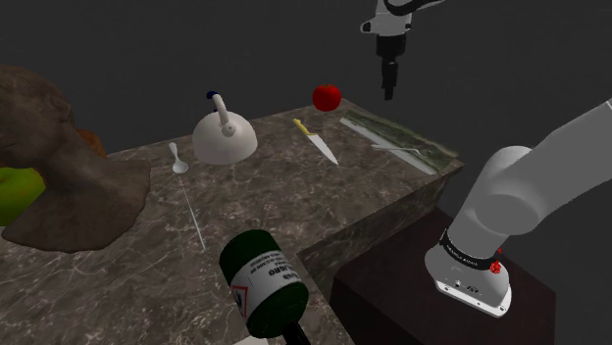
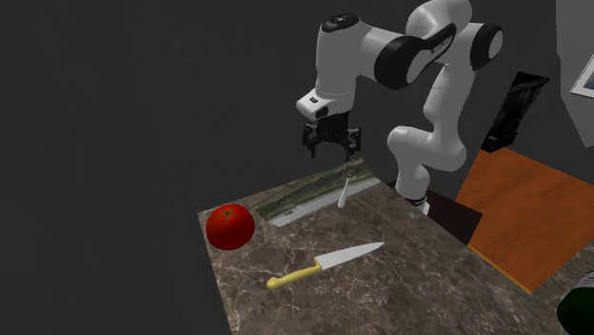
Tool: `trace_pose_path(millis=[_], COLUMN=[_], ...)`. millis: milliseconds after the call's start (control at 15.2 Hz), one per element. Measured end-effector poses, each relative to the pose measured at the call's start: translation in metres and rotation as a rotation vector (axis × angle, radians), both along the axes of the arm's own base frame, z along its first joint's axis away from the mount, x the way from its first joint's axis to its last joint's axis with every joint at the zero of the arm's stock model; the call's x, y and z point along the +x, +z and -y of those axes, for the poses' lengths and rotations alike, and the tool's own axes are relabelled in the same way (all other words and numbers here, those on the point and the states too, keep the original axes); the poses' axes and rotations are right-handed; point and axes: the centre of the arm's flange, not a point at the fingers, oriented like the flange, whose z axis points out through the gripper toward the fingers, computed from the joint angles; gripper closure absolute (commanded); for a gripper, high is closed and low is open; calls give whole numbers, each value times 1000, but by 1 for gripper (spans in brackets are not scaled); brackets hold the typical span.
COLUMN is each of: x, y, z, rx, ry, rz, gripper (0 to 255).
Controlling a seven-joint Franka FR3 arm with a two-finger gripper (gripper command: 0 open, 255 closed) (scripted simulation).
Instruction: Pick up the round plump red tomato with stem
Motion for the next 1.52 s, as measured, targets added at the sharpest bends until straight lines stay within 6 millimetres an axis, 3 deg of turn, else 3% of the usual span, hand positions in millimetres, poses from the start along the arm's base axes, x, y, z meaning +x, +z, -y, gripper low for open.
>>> trace_pose_path(millis=[660,1122,1518], x=[106,189,259], y=[-8,-9,-10], z=[63,84,81], rx=[-4,-8,-10], ry=[362,617,827], rz=[11,18,23], gripper=[0,0,0])
